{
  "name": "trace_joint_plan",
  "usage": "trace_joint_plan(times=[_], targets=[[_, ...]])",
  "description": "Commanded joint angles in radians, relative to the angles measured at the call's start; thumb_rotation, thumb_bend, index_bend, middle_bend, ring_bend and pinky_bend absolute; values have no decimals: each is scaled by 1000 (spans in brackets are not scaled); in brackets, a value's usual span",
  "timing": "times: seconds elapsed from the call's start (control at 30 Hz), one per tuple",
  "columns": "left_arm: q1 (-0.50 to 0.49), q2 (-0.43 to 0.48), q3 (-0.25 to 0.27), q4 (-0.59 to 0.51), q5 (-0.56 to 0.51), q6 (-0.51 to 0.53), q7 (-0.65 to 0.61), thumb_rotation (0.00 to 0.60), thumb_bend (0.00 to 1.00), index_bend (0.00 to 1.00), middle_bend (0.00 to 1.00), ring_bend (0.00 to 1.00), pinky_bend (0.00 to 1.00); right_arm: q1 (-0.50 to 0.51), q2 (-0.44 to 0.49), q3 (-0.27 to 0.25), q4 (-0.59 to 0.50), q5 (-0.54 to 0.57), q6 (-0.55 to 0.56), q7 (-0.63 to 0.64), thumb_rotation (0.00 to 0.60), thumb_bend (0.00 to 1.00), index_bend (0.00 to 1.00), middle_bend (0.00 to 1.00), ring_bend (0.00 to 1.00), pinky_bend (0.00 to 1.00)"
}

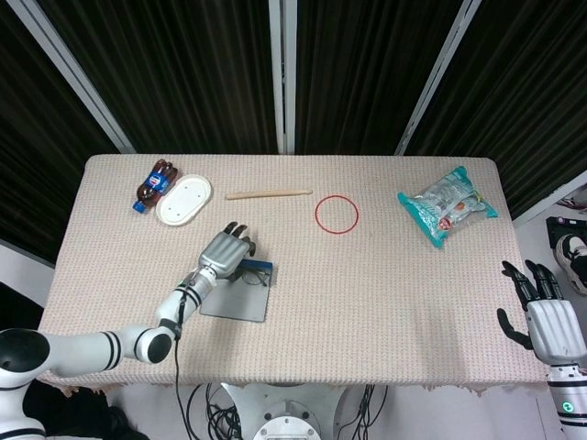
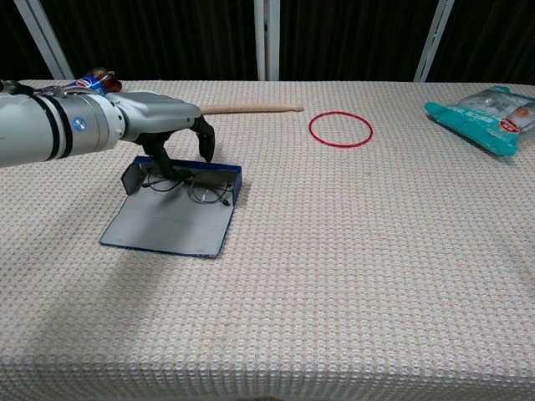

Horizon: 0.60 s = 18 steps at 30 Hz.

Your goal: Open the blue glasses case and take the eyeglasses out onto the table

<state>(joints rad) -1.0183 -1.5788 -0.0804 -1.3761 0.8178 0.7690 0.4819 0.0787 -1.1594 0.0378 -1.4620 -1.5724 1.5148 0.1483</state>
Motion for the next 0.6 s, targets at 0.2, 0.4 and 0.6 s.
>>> trace_joint_plan(times=[0.2, 0.4, 0.6], targets=[[9, -14, -4, 19, 12, 8, -12, 600, 375, 414, 333, 92, 0, 1, -3, 0, 8, 1, -2, 7, 600, 361, 20, 217, 0, 72], [8, -11, -8, 14, 12, 6, -8, 600, 376, 414, 353, 106, 0, -1, -1, 0, 8, 1, 0, 7, 600, 362, 20, 217, 0, 73], [3, -11, -12, 18, -2, -3, -3, 600, 377, 429, 360, 109, 0, -3, -1, 1, 7, 4, 1, 6, 600, 361, 20, 217, 0, 73]])
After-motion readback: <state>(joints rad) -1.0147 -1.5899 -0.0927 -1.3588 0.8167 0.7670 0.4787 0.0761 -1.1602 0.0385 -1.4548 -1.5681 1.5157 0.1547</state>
